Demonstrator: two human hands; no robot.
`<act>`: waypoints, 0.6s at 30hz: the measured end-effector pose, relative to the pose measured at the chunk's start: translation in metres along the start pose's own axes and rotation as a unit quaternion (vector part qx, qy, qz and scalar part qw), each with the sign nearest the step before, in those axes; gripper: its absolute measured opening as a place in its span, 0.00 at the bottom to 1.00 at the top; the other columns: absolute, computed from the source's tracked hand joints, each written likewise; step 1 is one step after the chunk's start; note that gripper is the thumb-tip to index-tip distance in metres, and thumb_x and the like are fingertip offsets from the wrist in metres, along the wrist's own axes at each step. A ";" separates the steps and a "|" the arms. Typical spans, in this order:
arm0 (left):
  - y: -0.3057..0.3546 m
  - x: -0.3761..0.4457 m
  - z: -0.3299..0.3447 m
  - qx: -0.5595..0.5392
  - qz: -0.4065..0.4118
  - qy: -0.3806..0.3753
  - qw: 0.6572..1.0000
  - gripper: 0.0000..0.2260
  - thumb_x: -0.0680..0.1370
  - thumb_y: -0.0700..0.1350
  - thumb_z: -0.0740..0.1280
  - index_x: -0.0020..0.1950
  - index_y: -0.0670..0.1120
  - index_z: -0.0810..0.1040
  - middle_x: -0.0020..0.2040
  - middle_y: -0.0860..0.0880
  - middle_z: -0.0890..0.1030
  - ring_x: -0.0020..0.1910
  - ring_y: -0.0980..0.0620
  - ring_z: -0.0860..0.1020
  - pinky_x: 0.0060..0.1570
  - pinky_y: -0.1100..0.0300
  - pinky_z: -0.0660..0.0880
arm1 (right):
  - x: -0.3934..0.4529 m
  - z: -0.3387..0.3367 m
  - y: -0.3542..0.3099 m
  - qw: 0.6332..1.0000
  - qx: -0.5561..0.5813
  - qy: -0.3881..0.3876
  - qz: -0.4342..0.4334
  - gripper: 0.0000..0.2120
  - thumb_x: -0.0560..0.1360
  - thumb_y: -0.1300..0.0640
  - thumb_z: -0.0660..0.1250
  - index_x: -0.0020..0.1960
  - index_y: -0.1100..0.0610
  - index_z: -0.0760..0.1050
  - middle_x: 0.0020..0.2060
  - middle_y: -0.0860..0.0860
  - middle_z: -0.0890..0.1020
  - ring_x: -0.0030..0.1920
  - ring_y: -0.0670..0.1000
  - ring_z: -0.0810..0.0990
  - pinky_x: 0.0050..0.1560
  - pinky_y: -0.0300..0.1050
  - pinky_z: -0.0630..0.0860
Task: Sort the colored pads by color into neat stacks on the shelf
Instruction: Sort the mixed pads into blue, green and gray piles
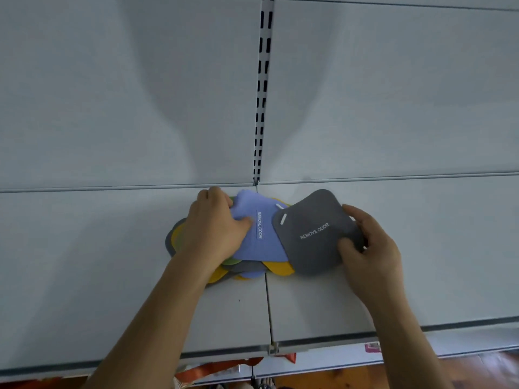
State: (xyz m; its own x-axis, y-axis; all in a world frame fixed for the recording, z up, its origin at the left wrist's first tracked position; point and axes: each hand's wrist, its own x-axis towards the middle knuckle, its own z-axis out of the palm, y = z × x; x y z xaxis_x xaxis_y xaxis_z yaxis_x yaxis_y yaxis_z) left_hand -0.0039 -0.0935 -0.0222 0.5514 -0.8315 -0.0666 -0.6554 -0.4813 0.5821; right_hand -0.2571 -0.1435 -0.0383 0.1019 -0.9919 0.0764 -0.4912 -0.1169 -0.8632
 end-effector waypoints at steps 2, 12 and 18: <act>0.006 -0.005 -0.001 -0.021 0.048 0.017 0.998 0.10 0.76 0.46 0.71 0.50 0.49 0.70 0.49 0.51 0.75 0.47 0.44 0.76 0.42 0.51 0.71 | 0.000 -0.006 -0.001 0.999 0.017 0.043 -0.027 0.25 0.73 0.61 0.65 0.65 0.41 0.79 0.43 0.39 0.84 0.41 0.46 0.80 0.42 0.34 0.75; 0.023 0.019 -0.013 -0.041 0.132 -0.105 0.985 0.12 0.81 0.51 0.69 0.41 0.48 0.76 0.34 0.52 0.75 0.36 0.50 0.73 0.36 0.56 0.67 | -0.012 0.013 0.000 0.981 0.193 -0.030 0.022 0.29 0.76 0.66 0.74 0.73 0.47 0.74 0.55 0.40 0.87 0.56 0.43 0.85 0.49 0.39 0.83; 0.032 0.020 -0.014 -0.030 0.153 -0.095 0.983 0.08 0.84 0.50 0.65 0.48 0.47 0.75 0.39 0.51 0.76 0.39 0.50 0.73 0.38 0.56 0.69 | -0.016 0.018 0.010 0.997 0.015 -0.045 -0.063 0.25 0.78 0.64 0.69 0.71 0.43 0.77 0.63 0.37 0.81 0.61 0.43 0.81 0.60 0.49 0.82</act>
State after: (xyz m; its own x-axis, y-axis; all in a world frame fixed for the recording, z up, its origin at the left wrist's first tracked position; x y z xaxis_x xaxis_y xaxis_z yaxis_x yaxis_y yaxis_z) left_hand -0.0062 -0.1218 0.0066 0.2231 -0.9744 -0.0290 -0.7405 -0.1888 0.6450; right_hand -0.2480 -0.1276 -0.0570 0.2397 -0.9604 0.1417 -0.4437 -0.2382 -0.8639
